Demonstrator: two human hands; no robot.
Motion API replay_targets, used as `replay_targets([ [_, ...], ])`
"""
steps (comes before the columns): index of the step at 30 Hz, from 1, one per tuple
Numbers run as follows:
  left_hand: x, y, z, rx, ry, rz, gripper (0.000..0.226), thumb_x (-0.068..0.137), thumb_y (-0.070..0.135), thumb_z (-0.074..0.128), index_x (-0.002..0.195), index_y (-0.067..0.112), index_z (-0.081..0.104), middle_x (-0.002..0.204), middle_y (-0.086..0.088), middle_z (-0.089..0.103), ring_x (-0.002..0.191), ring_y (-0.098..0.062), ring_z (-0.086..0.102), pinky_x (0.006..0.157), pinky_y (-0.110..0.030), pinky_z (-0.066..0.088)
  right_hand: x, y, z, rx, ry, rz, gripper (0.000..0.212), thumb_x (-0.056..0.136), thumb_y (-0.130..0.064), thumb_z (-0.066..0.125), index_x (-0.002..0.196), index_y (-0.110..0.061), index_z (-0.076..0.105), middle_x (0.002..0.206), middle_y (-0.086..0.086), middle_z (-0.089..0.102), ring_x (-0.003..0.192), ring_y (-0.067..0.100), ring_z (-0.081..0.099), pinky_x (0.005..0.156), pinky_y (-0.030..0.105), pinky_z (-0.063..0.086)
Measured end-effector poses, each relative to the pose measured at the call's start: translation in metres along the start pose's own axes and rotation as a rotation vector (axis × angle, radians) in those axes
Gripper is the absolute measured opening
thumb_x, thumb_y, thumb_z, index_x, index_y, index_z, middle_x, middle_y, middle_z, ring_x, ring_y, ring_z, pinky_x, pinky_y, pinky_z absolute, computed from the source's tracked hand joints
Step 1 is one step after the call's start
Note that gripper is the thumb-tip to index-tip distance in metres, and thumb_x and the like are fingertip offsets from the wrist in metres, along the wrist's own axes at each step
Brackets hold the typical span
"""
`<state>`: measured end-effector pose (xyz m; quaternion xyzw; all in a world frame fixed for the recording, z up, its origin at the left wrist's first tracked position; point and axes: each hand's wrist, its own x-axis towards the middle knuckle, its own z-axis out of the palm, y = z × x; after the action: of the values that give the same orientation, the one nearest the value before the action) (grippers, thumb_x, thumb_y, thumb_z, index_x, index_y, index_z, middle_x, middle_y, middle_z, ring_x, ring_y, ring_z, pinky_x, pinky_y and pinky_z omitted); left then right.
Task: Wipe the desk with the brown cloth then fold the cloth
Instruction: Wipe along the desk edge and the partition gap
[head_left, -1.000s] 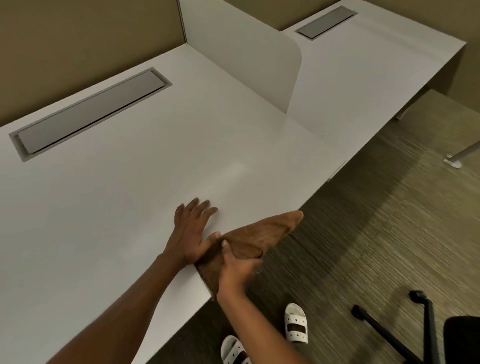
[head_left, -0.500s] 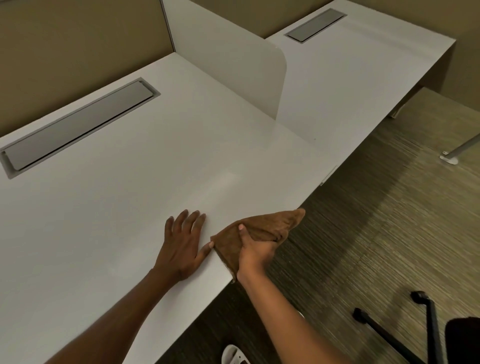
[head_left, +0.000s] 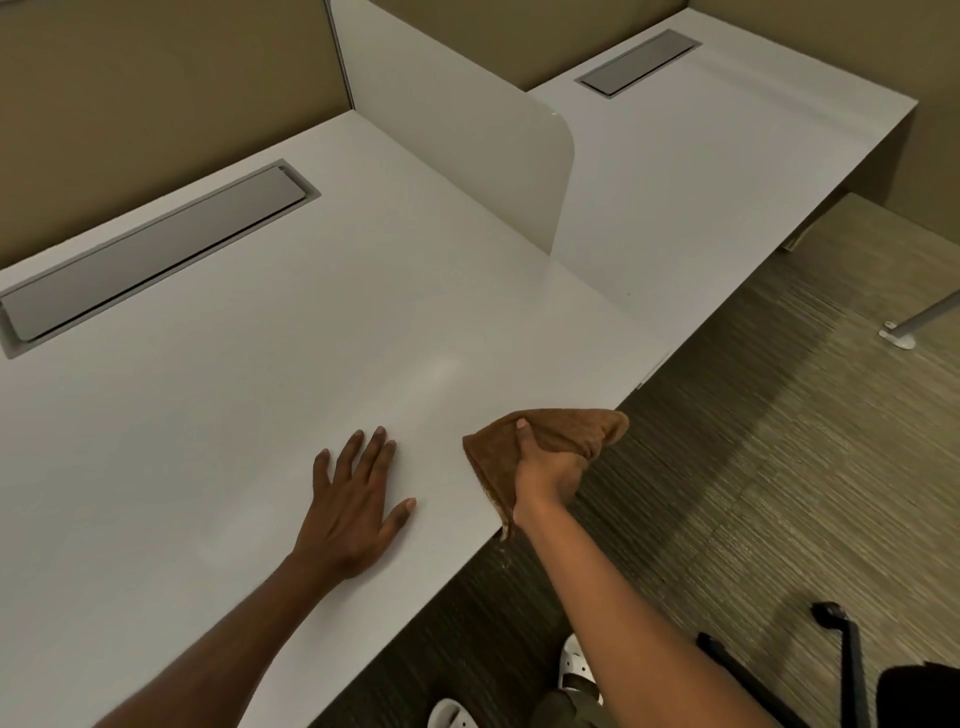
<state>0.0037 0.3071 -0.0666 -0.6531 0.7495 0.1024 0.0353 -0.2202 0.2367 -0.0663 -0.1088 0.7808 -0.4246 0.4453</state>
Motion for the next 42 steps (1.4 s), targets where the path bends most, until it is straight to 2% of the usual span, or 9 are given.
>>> replay_targets([
  [5, -0.017, -0.007, 0.001, -0.049, 0.007, -0.053, 0.077, 0.092, 0.064, 0.014, 0.150, 0.014, 0.019, 0.160, -0.004, 0.013, 0.148, -0.022, 0.005, 0.118, -0.054, 0.006, -0.009, -0.004, 0.008, -0.174, 0.028, -0.011, 0.115, 0.062, -0.049, 0.085, 0.146, -0.008, 0.019, 0.149, 0.019, 0.031, 0.131, 0.039, 0.039, 0.106, 0.051, 0.040],
  [7, -0.032, -0.021, -0.001, -0.071, 0.015, -0.109, 0.077, 0.092, 0.064, 0.015, 0.150, 0.015, 0.019, 0.160, -0.004, 0.013, 0.147, -0.021, 0.005, 0.118, -0.053, 0.005, -0.019, -0.007, 0.024, -0.158, 0.030, -0.056, 0.111, 0.063, -0.050, 0.084, 0.145, -0.007, 0.022, 0.149, 0.017, 0.032, 0.131, 0.037, 0.040, 0.105, 0.049, 0.039],
  [10, 0.021, 0.014, -0.006, -0.009, -0.003, 0.043, 0.076, 0.091, 0.063, 0.018, 0.149, 0.014, 0.026, 0.158, -0.008, 0.022, 0.146, -0.027, 0.016, 0.115, -0.052, 0.009, 0.043, -0.025, -0.006, -0.020, 0.106, 0.067, 0.115, 0.064, -0.056, 0.081, 0.148, -0.009, 0.019, 0.146, 0.015, 0.040, 0.130, 0.036, 0.043, 0.109, 0.052, 0.036],
  [15, 0.038, 0.030, -0.021, -0.004, 0.076, -0.098, 0.074, 0.089, 0.065, 0.018, 0.133, 0.011, 0.043, 0.113, -0.017, 0.057, 0.101, -0.038, 0.051, 0.088, -0.051, 0.034, 0.051, -0.041, -0.001, -0.180, 0.123, -0.021, 0.110, 0.063, -0.063, 0.078, 0.141, -0.005, 0.027, 0.137, 0.016, 0.049, 0.120, 0.037, 0.051, 0.100, 0.050, 0.044],
  [17, 0.067, 0.053, -0.031, -0.015, 0.102, -0.104, 0.070, 0.088, 0.062, 0.021, 0.131, 0.011, 0.043, 0.114, -0.017, 0.055, 0.102, -0.038, 0.049, 0.088, -0.052, 0.035, 0.061, -0.054, -0.002, -0.216, 0.137, -0.052, 0.113, 0.063, -0.061, 0.079, 0.143, -0.003, 0.025, 0.139, 0.016, 0.047, 0.122, 0.038, 0.049, 0.099, 0.049, 0.044],
  [22, 0.127, 0.094, -0.027, -0.016, 0.071, -0.046, 0.071, 0.087, 0.060, 0.029, 0.142, 0.017, 0.028, 0.153, -0.016, 0.027, 0.139, -0.038, 0.022, 0.110, -0.055, 0.022, 0.100, -0.080, -0.007, -0.185, 0.143, -0.039, 0.117, 0.061, -0.063, 0.080, 0.145, -0.003, 0.025, 0.141, 0.016, 0.048, 0.124, 0.037, 0.049, 0.102, 0.047, 0.041],
  [29, 0.132, 0.086, -0.018, -0.033, 0.072, 0.030, 0.076, 0.090, 0.063, 0.016, 0.150, 0.016, 0.016, 0.161, -0.008, 0.009, 0.148, -0.027, -0.002, 0.116, -0.058, 0.001, 0.141, -0.107, -0.011, -0.123, 0.104, -0.058, 0.109, 0.063, -0.062, 0.079, 0.142, -0.003, 0.032, 0.136, 0.015, 0.052, 0.120, 0.036, 0.052, 0.102, 0.046, 0.044],
  [34, 0.133, 0.086, -0.017, -0.021, 0.038, 0.040, 0.078, 0.090, 0.064, 0.013, 0.150, 0.016, 0.014, 0.161, -0.006, 0.009, 0.148, -0.025, -0.002, 0.115, -0.061, 0.000, 0.143, -0.111, -0.013, -0.183, 0.180, -0.162, 0.115, 0.064, -0.059, 0.080, 0.145, 0.000, 0.023, 0.139, 0.018, 0.047, 0.124, 0.035, 0.048, 0.104, 0.044, 0.042],
  [42, 0.133, 0.086, -0.014, -0.007, 0.043, 0.046, 0.077, 0.091, 0.063, 0.017, 0.149, 0.014, 0.016, 0.161, -0.007, 0.013, 0.148, -0.026, 0.001, 0.114, -0.063, 0.004, 0.117, -0.089, -0.012, -0.380, 0.134, -0.247, 0.115, 0.081, -0.058, 0.065, 0.149, 0.003, -0.004, 0.142, 0.029, 0.038, 0.115, 0.038, 0.054, 0.080, 0.038, 0.047],
])
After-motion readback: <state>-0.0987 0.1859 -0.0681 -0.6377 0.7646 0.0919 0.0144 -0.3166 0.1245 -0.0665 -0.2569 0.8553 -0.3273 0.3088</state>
